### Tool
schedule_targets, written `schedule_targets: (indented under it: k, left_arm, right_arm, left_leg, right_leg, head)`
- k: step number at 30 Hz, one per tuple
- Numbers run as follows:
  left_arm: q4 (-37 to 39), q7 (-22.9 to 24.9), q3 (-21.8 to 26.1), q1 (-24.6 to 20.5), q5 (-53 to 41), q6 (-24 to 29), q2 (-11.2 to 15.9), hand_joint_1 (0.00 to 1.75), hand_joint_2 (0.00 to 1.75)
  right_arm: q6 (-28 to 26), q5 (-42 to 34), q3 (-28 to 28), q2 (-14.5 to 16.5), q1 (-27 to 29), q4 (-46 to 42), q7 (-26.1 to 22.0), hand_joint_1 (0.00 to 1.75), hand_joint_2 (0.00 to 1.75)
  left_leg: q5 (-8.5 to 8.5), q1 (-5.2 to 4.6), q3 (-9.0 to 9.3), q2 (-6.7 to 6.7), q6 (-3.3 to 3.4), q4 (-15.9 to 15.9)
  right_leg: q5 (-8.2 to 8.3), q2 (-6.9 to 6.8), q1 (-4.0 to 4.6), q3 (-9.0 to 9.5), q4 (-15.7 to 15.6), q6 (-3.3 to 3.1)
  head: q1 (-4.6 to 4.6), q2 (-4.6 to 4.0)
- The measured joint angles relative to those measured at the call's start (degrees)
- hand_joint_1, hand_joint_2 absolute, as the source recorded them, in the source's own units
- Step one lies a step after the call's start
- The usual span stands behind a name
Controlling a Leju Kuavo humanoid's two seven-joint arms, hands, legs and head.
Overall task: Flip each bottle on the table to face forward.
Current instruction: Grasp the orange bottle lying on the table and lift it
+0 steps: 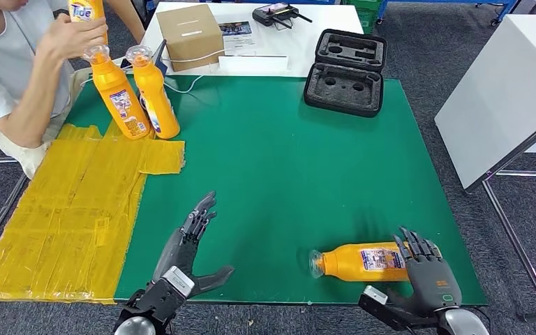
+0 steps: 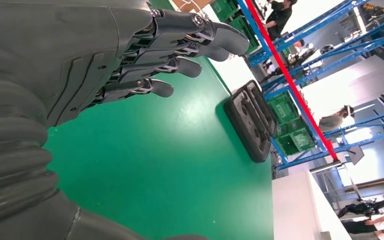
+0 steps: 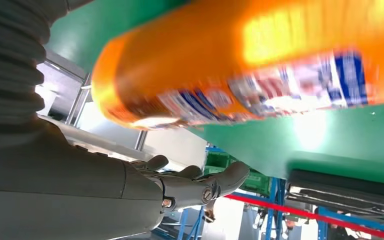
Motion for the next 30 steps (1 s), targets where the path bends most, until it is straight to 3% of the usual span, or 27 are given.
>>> schedule_targets:
  k: [20,30]
  left_arm:
    - [0.59,0.22,-0.15,-0.44,0.73,-0.46,-0.04,0.00,1.75]
    - [2.93,0.65,-1.33,-2.66,2.66,-2.19,-0.13,0.00,1.75]
  right_arm:
    - [2.89,0.27,0.70,-1.19,-0.99,2.28,2.15,0.00,1.75]
    - [4.13,3.64,4.76,-1.53,-10.92,15.51,2.74,0.01,1.75]
  left_leg:
    - [0.00,0.00,0.00,0.01,0.00,0.00]
    - [-0.38,0.10,0.93,0.46,-0.09,-0.04]
  right_leg:
    - [0.00,0.00,0.00,0.01,0.00,0.00]
    - [-0.16,0.49,0.10,0.14,-0.19,-0.18]
  head:
    - [0.01,0.00]
    - [0.03,0.00]
